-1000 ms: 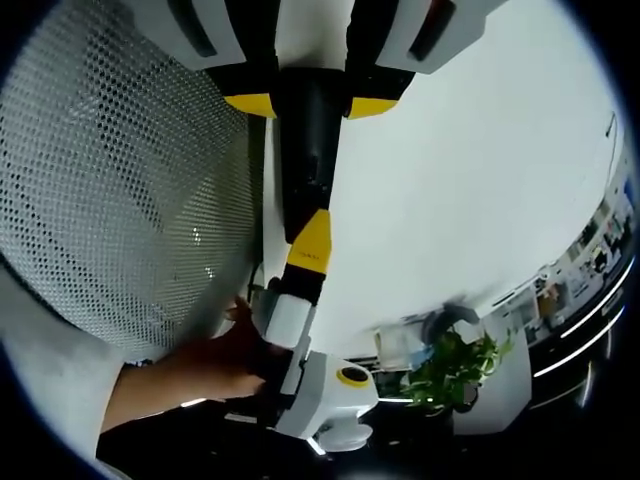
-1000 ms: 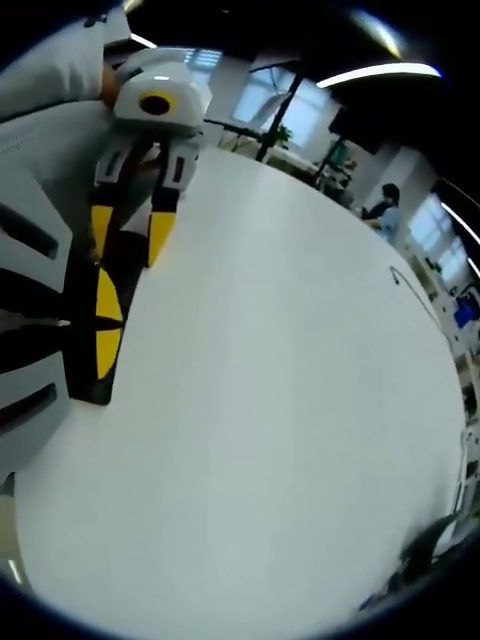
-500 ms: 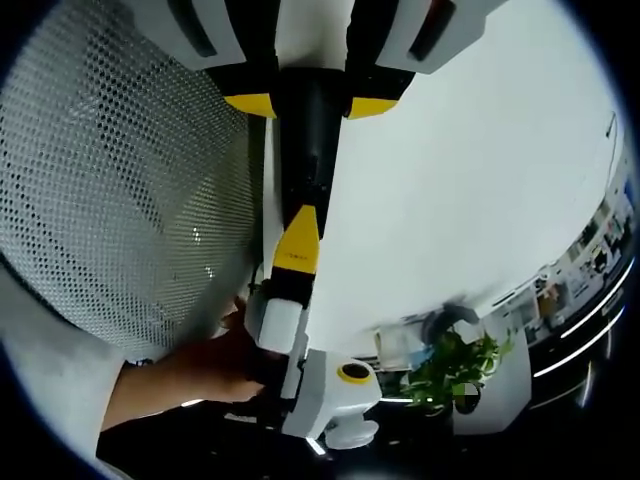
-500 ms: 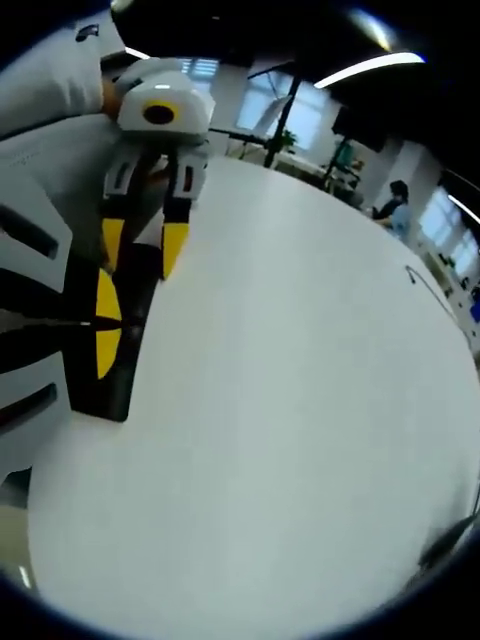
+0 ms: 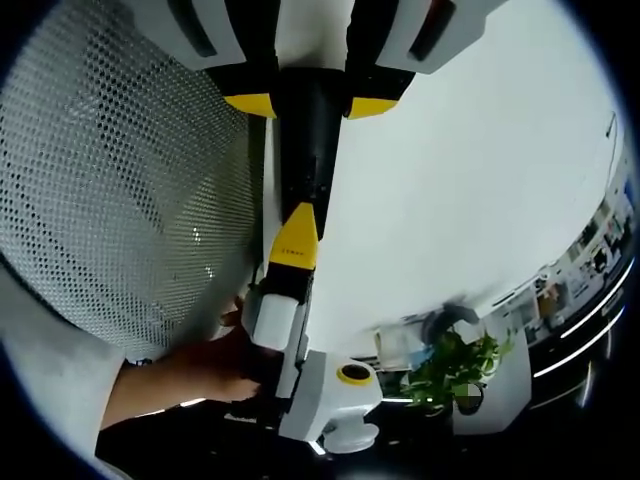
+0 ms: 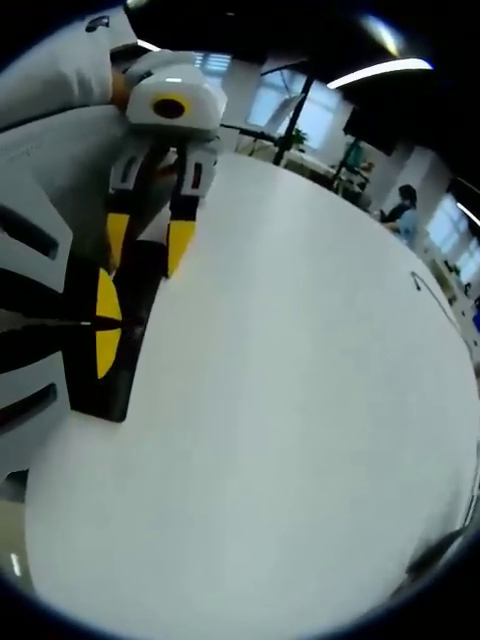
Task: Press the specified remote control buttons in sequence, fully releasing each button before pressing the next.
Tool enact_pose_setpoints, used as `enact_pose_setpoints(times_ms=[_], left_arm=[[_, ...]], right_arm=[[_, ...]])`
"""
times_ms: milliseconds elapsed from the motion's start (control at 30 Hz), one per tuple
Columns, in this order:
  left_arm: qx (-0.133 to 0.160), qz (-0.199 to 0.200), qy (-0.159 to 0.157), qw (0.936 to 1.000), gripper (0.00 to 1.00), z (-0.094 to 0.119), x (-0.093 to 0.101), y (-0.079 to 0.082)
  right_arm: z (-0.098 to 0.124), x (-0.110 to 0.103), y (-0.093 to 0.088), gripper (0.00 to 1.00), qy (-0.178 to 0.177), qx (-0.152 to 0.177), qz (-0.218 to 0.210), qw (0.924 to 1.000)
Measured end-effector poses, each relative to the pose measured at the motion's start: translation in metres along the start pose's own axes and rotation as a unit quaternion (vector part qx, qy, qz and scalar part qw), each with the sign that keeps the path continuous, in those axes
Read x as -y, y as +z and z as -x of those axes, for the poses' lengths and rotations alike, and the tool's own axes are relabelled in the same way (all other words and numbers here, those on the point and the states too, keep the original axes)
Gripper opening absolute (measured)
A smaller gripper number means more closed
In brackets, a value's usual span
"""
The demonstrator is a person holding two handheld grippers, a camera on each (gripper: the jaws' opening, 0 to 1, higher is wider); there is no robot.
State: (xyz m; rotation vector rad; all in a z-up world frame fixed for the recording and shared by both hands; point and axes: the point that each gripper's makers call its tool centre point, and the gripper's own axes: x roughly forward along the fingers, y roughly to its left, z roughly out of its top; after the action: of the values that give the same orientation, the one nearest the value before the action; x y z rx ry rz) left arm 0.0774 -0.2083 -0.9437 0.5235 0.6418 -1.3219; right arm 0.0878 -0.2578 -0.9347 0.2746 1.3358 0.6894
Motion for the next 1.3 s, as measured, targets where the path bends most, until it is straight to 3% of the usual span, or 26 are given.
enact_pose_setpoints(times_ms=[1067,1300], left_arm=[[-0.001,0.001,0.001,1.0,0.25,0.0,-0.0001,-0.0003],[0.0,0.002,0.001,1.0,0.25,0.0,0.0,-0.0003]], right_arm=[[0.0,0.001,-0.0011,0.0,-0.023,-0.01,0.028,0.9993],[0.0031,0.0042,-0.0053,0.0,-0.034,-0.025,0.006,0.9991]])
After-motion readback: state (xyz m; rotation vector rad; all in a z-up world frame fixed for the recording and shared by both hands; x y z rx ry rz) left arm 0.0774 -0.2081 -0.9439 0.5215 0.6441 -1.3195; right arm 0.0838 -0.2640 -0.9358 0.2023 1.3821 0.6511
